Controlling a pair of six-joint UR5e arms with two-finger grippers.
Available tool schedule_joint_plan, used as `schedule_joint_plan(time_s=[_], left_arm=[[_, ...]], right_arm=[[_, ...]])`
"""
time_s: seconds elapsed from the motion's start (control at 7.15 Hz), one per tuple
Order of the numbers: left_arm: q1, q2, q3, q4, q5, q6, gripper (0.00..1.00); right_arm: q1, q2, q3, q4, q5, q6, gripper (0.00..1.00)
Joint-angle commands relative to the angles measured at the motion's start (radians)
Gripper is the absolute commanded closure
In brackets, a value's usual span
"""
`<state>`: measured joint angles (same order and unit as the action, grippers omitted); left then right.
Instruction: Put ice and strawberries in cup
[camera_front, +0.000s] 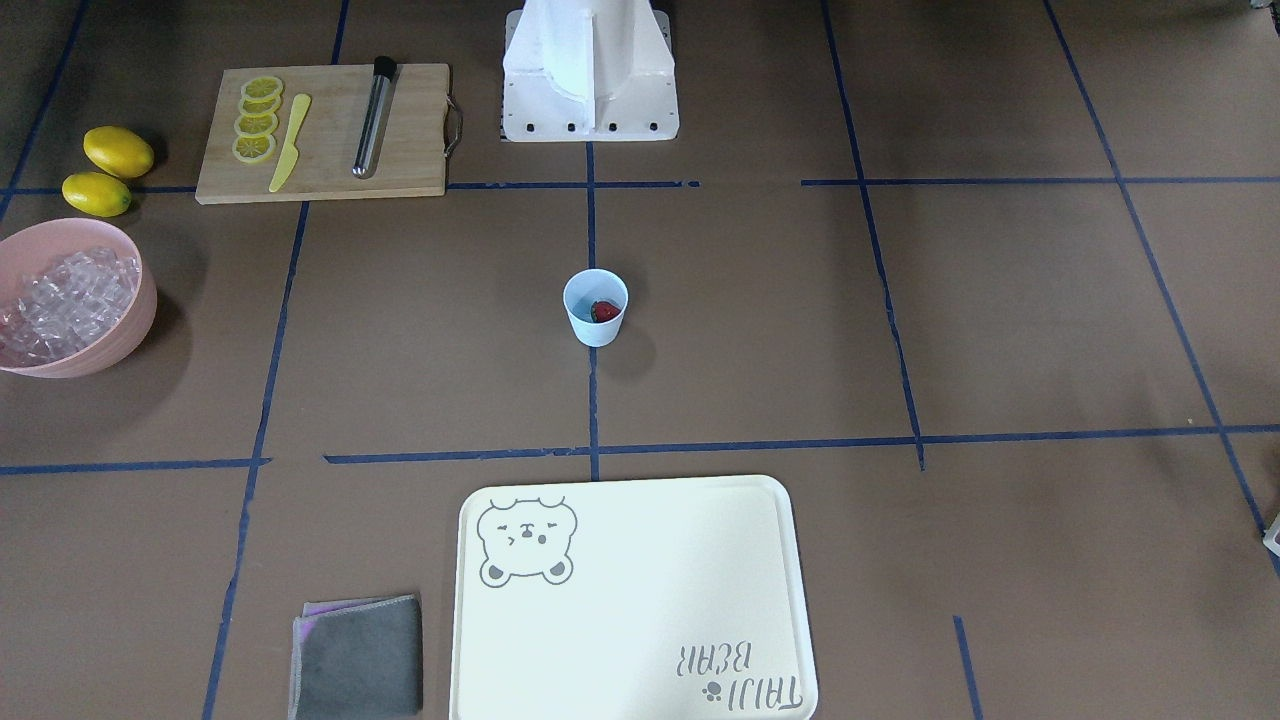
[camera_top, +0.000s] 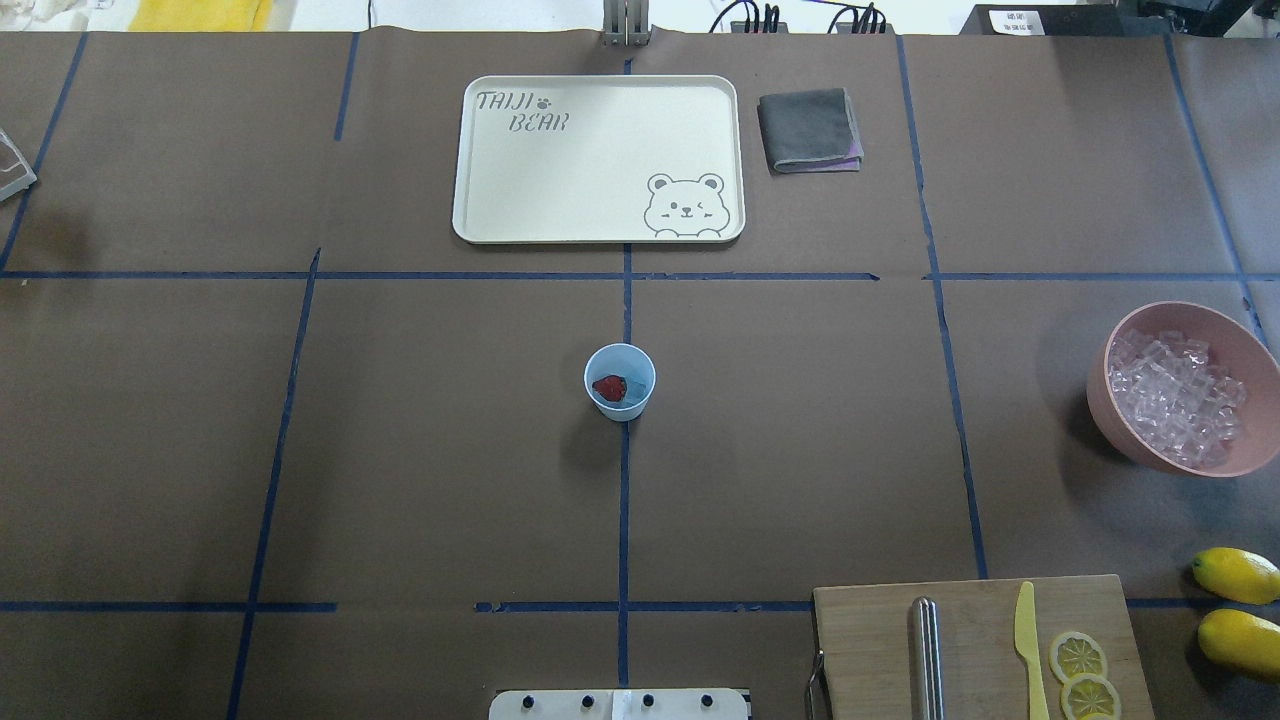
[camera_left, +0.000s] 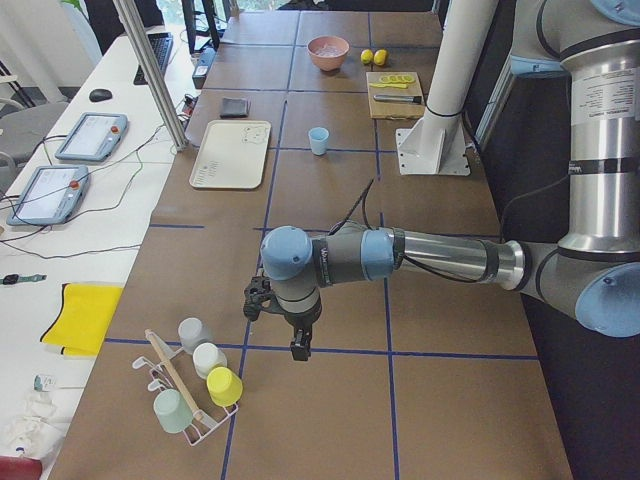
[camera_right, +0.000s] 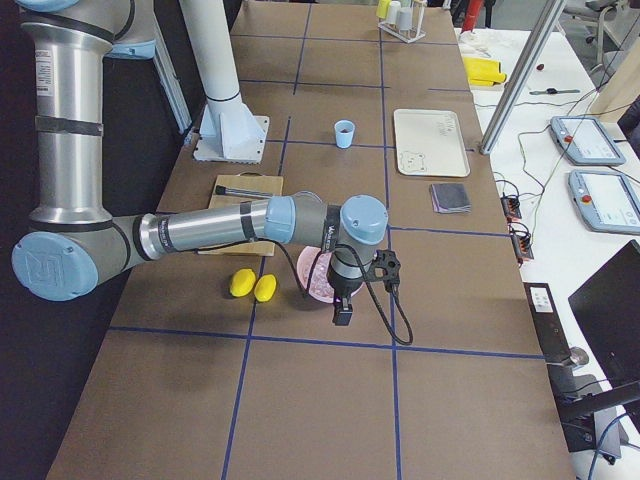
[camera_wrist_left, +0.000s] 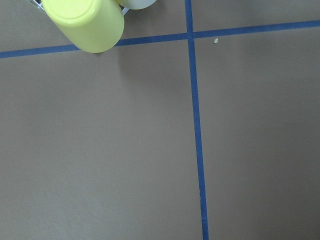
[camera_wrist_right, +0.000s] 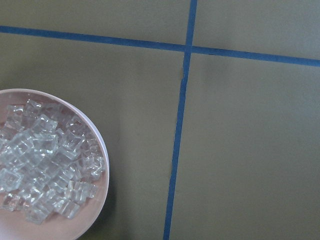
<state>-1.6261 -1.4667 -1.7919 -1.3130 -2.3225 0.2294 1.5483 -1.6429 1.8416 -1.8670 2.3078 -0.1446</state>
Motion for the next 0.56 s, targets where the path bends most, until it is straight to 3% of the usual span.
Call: schedule_joint_plan(time_s=[0.0, 0.42], left_arm=[[0.002, 0.0, 0.005, 0.0, 0.0, 0.004, 0.0], [0.011, -0.003, 0.003, -0.002, 0.0, 0.002, 0.0]], right_arm=[[0.001, 0.002, 0.001, 0.028, 0.004, 0.01, 0.0], [-0.001, 0.006, 0.001, 0.028, 0.032, 0.017, 0.0]])
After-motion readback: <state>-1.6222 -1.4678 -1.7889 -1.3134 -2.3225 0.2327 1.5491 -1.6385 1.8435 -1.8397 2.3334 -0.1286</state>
